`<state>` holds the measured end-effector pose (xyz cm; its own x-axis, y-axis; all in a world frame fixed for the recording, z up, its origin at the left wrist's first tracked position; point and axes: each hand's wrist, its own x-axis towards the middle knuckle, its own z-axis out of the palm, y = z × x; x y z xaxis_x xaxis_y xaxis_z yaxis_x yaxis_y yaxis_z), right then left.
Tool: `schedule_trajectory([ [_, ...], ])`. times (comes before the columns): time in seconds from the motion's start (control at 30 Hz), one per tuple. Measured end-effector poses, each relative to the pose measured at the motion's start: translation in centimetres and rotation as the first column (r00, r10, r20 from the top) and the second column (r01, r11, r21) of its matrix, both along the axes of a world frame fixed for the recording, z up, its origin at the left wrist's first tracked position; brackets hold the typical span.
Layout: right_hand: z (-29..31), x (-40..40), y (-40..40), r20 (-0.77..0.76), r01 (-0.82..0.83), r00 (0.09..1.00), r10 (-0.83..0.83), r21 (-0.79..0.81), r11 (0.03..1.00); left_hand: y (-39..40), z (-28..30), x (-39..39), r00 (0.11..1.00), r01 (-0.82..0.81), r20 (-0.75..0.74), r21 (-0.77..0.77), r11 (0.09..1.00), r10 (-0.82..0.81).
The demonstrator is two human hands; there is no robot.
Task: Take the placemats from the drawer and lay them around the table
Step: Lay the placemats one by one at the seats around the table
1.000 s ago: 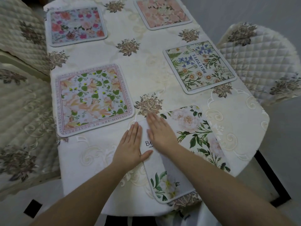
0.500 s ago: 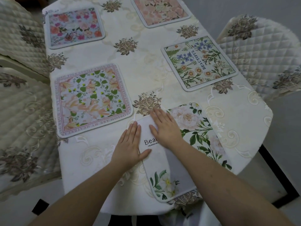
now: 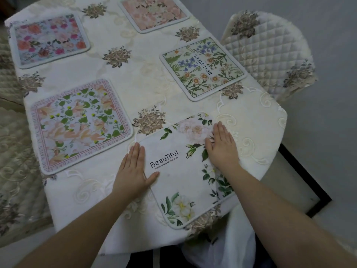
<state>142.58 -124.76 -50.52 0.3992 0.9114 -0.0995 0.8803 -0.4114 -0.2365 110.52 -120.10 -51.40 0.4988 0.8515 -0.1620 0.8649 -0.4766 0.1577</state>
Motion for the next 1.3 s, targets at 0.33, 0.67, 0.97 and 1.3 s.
schedule_trajectory([
  [0.33, -0.1, -0.8, -7.5, 0.018, 0.125, 0.992, -0.125, 0.003, 0.992, -0.2, 0.9, 0.0, 1.0, 0.009, 0.003, -0.061, 0.998, -0.009],
  [0.67, 0.1, -4.5, -13.2, 0.018, 0.276, 0.961, -0.277, 0.008, 0.961, -0.1, 1.4, 0.1, 0.999, 0.032, 0.002, -0.067, 0.997, -0.032],
  [0.97, 0.6, -14.8, -13.5, 0.013, 0.312, 0.95, -0.312, -0.034, 0.949, 0.8, 1.7, -0.2, 0.924, 0.38, -0.016, -0.062, 0.923, -0.381],
  [1.3, 1.7, -25.3, -13.0, 0.018, 0.202, 0.979, -0.202, -0.166, 0.965, -3.3, 1.8, -4.8, 0.703, 0.706, -0.026, -0.094, 0.702, -0.71],
])
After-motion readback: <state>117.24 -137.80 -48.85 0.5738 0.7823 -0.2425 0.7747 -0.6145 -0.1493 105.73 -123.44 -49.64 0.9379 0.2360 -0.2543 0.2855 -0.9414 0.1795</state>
